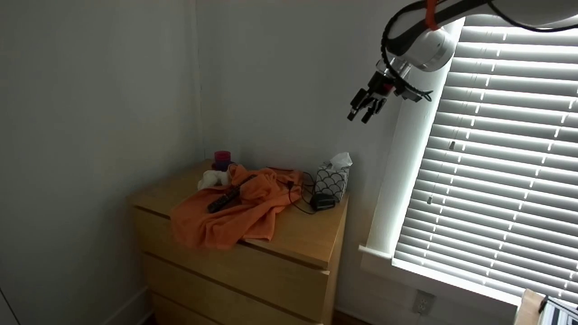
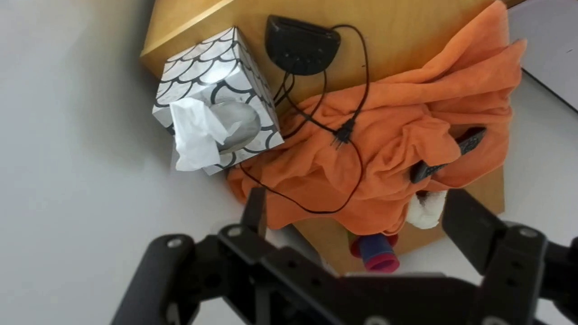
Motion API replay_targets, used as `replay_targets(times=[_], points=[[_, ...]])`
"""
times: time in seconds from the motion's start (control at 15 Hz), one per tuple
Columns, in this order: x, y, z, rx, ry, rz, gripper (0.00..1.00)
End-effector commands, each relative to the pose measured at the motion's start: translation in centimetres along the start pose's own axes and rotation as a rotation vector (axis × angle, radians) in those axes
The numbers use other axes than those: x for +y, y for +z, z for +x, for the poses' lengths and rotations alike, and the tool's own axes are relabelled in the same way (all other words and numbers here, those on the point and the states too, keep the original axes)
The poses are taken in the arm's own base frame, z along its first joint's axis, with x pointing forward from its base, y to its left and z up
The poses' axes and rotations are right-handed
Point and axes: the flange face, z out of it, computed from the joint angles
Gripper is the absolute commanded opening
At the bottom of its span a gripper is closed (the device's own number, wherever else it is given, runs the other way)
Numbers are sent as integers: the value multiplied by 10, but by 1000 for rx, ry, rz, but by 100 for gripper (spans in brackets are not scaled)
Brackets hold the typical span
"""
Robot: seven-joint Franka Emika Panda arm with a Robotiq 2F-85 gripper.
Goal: Pull out a paper wipe from the box
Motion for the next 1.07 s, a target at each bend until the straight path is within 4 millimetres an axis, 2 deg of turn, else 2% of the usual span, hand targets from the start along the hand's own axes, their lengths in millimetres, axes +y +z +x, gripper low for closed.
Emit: replay_targets(times=[0.0,0.27,0.4,0.73,1.0], points=[[38,38,15,13,-15,1,100],[75,78,15,18,-15,-82,100],[86,96,11,8,-18,-109,100],[95,128,4,-13,-39,-136,100],[92,147,6,6,-61,-143,100]])
